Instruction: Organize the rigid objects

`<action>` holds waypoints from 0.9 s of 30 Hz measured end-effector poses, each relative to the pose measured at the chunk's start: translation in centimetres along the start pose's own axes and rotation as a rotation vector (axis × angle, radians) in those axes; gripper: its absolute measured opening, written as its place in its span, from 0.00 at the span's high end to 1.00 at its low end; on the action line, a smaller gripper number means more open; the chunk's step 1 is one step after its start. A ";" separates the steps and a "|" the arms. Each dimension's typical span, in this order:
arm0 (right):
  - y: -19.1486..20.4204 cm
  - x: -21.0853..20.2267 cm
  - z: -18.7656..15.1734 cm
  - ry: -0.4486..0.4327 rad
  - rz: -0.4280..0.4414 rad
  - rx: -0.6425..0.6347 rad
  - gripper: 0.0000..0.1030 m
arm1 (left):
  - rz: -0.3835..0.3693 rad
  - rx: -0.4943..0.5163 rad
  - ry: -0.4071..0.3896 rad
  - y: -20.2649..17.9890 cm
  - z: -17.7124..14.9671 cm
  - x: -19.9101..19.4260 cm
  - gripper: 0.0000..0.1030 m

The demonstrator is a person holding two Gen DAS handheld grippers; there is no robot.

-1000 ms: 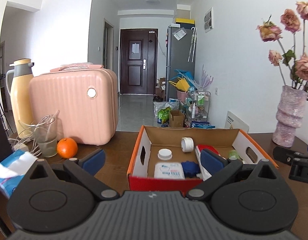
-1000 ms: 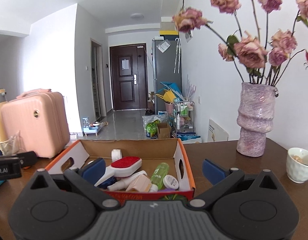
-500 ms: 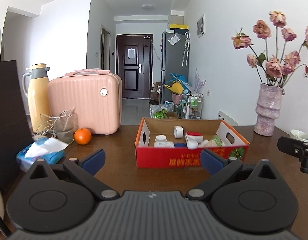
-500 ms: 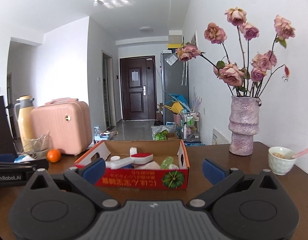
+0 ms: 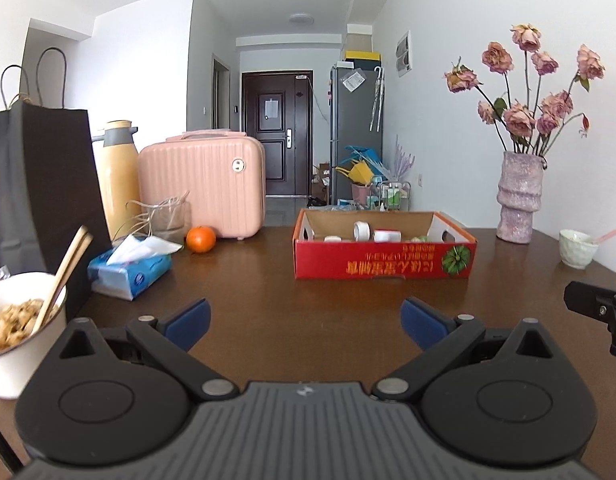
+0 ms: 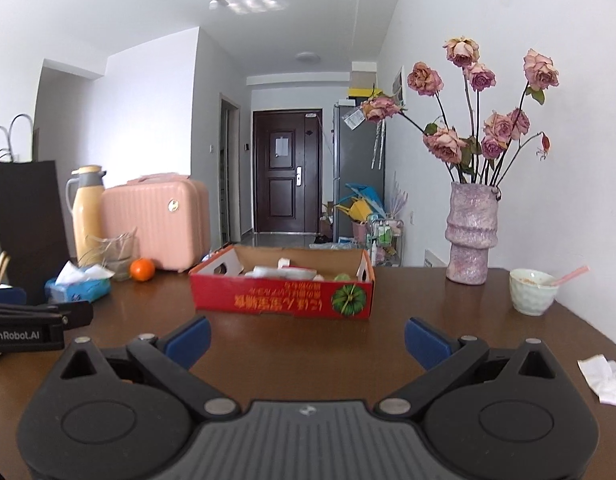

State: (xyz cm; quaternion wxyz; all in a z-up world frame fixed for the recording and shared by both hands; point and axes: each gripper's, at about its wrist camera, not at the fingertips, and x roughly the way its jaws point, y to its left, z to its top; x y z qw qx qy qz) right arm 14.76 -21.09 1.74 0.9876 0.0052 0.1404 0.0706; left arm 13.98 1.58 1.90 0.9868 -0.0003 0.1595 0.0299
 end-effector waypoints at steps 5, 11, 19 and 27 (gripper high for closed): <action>0.3 -1.7 -1.1 0.011 -0.003 0.008 0.00 | -0.013 0.002 -0.003 -0.1 -1.2 -2.1 0.00; 0.4 -2.8 -1.4 0.008 -0.007 0.006 0.00 | -0.014 0.005 -0.017 -0.2 -1.3 -3.2 0.00; 0.5 -3.0 -1.4 0.004 -0.005 0.005 0.00 | -0.010 0.005 -0.021 -0.2 -1.3 -3.3 0.00; 0.5 -3.0 -1.3 0.006 -0.005 0.004 0.00 | -0.012 0.004 -0.017 -0.2 -1.4 -3.2 0.00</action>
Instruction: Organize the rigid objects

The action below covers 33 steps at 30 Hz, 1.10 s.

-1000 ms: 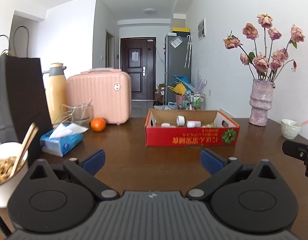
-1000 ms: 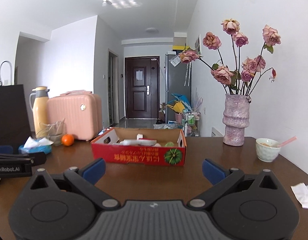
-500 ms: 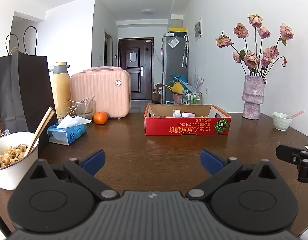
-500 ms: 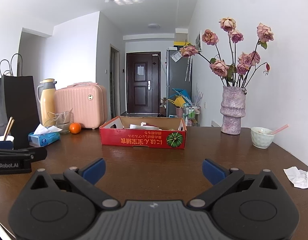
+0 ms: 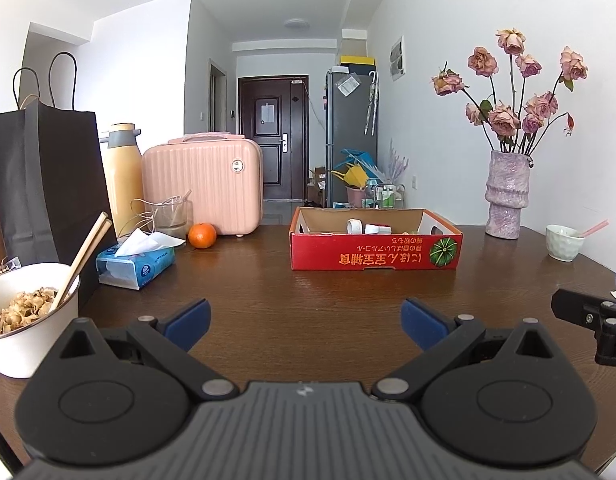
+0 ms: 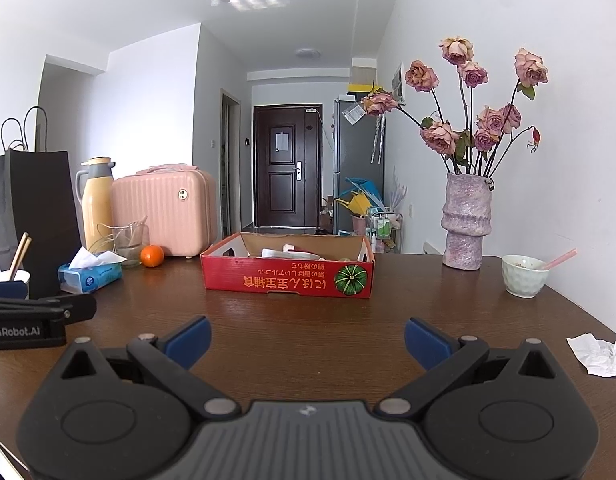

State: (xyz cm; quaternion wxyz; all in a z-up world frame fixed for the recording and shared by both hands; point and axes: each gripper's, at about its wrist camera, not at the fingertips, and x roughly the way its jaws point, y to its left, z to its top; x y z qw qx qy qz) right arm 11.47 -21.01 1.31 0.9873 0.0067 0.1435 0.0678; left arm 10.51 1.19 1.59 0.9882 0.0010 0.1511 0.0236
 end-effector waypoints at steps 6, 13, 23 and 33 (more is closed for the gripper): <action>0.3 0.2 0.0 0.005 0.002 -0.003 0.00 | 0.001 0.000 0.001 0.0 0.0 0.1 0.00; 0.3 0.3 0.0 0.006 0.002 -0.004 0.00 | -0.001 0.000 0.002 0.0 -0.1 0.1 0.00; 0.4 0.6 0.0 0.011 0.003 -0.004 0.00 | -0.009 -0.001 0.007 0.0 -0.3 0.3 0.00; 0.4 0.8 -0.1 0.015 0.002 -0.007 0.00 | -0.009 -0.002 0.011 0.1 -0.4 0.5 0.00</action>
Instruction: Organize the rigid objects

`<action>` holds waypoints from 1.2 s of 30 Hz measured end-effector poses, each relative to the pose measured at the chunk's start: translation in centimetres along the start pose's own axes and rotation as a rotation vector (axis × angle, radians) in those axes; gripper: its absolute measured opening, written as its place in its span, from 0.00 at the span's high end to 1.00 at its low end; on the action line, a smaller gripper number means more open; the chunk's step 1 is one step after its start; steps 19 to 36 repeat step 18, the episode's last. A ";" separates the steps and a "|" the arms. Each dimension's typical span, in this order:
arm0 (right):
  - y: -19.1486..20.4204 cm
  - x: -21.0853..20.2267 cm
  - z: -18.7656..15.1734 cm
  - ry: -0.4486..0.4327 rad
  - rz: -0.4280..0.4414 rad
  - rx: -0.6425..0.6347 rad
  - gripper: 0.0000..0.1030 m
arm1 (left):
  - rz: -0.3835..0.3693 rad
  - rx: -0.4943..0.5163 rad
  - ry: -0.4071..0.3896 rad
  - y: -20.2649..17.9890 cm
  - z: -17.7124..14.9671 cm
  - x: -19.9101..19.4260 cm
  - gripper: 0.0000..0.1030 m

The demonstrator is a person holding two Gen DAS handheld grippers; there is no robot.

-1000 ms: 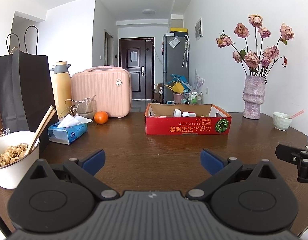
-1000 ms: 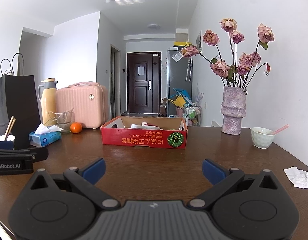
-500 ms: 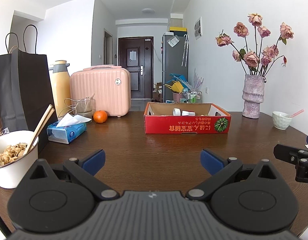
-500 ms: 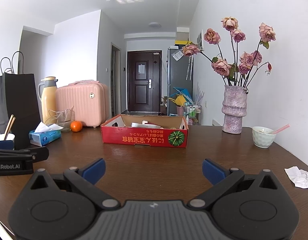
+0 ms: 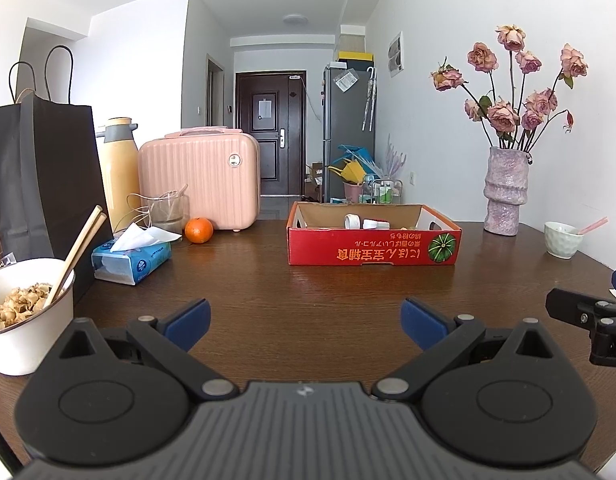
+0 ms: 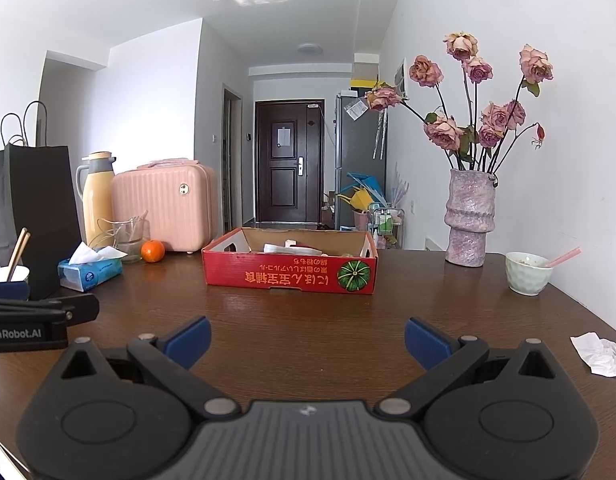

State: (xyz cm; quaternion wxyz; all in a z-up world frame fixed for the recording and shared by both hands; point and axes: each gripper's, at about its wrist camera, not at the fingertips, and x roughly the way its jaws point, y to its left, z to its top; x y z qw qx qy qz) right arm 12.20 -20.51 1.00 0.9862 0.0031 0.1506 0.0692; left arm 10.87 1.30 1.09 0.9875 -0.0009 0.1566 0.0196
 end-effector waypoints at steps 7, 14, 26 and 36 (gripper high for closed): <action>0.2 0.1 -0.1 0.006 -0.001 -0.002 0.00 | -0.003 -0.001 -0.003 0.1 0.0 0.1 0.00; 0.2 0.1 0.0 0.006 -0.001 -0.001 0.00 | -0.016 0.009 -0.008 -0.1 -0.1 0.0 0.00; 0.2 0.1 -0.1 0.007 -0.001 -0.001 0.00 | -0.023 0.011 -0.004 -0.1 -0.2 0.0 0.00; 0.2 0.1 -0.1 0.007 -0.001 -0.001 0.00 | -0.023 0.011 -0.004 -0.1 -0.2 0.0 0.00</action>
